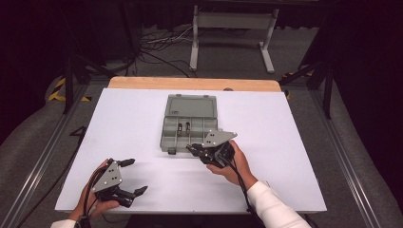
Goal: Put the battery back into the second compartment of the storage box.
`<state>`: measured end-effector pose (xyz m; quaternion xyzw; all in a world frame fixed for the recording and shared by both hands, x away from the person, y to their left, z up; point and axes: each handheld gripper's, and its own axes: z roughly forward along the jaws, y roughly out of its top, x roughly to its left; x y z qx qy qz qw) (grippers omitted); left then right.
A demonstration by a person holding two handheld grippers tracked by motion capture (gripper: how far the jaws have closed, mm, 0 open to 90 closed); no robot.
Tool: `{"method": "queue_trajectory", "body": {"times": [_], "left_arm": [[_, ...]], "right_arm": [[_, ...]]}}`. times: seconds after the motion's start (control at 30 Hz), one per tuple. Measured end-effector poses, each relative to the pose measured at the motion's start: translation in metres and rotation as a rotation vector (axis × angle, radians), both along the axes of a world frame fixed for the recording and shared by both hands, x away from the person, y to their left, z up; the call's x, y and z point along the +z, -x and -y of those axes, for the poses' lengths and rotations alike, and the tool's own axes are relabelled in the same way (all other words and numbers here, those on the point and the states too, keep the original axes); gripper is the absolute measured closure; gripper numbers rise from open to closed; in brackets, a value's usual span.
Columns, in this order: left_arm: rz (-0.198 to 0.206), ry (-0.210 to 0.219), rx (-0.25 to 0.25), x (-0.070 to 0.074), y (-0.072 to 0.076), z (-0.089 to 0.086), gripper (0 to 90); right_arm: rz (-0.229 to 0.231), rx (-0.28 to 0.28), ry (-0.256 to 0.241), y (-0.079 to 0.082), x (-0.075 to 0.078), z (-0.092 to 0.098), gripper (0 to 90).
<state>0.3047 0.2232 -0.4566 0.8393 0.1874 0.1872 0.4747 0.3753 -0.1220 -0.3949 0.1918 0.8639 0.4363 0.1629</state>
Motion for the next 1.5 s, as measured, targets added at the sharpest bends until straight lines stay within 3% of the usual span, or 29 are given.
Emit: {"method": "queue_trajectory", "body": {"times": [0.33,0.73,1.13,1.5], "left_arm": [[-0.003,0.006,0.002,0.000,0.000,-0.001,4.3],[0.003,0.006,-0.002,0.001,0.000,-0.001,4.3],[0.005,0.011,0.001,0.001,0.000,-0.002,4.1],[0.003,0.014,0.000,0.001,0.000,-0.002,4.2]], "right_arm": [[-0.004,-0.050,-0.012,-0.027,0.011,-0.014,78.1],[-0.015,-0.101,0.010,-0.050,0.018,-0.034,78.1],[-0.035,-0.169,0.059,-0.076,0.008,-0.046,78.1],[-0.065,-0.205,0.075,-0.088,-0.001,-0.047,78.1]]}}
